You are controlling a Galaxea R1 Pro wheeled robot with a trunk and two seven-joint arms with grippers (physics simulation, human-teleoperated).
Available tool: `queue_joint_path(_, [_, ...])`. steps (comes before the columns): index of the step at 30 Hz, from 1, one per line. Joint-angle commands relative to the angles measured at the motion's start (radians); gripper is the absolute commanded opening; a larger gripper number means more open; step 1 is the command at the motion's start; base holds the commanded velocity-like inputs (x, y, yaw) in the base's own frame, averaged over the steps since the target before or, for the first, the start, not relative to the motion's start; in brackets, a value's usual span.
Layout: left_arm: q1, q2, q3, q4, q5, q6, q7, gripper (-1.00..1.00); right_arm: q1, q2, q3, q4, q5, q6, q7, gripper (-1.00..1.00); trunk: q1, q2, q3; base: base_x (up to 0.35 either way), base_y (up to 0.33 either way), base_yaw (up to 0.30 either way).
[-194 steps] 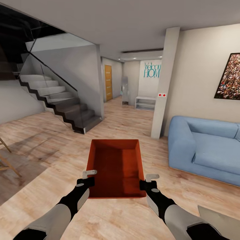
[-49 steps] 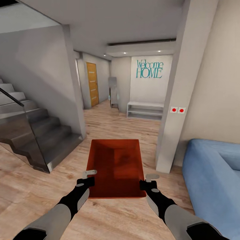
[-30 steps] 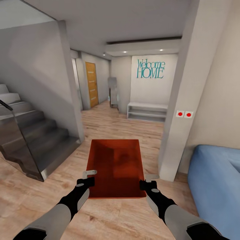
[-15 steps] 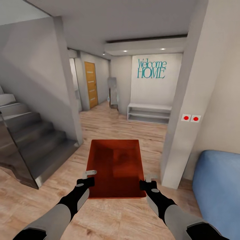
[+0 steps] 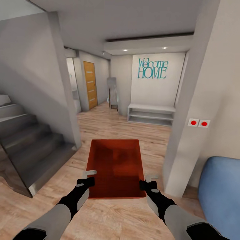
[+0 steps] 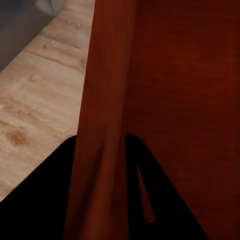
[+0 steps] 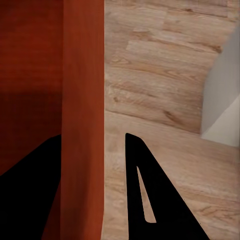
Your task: Move the two storage containers from the living room to the garage. In the garage, place one container on the floor and stack the other container on top of it (either order is fine).
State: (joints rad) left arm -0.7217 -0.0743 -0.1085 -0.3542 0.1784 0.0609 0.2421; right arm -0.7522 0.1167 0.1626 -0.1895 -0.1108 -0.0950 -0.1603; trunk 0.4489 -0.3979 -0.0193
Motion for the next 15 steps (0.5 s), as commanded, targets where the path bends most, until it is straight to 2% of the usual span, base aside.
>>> queue_joint_path(1, [-0.001,0.051,0.007,-0.002,0.001,0.007,0.039,-1.0,-0.001,0.0,0.009,-0.002,-0.007,-0.002,-0.002,-1.0,0.001,-0.002,-0.002,0.323,0.0,0.0])
queue_joint_path(15, [-0.001,0.05,0.007,-0.003,0.001,0.007,0.039,-1.0,-0.001,0.0,0.008,-0.002,-0.006,-0.002,-0.002,-1.0,0.001,-0.002,-0.002,0.323,0.0,0.0])
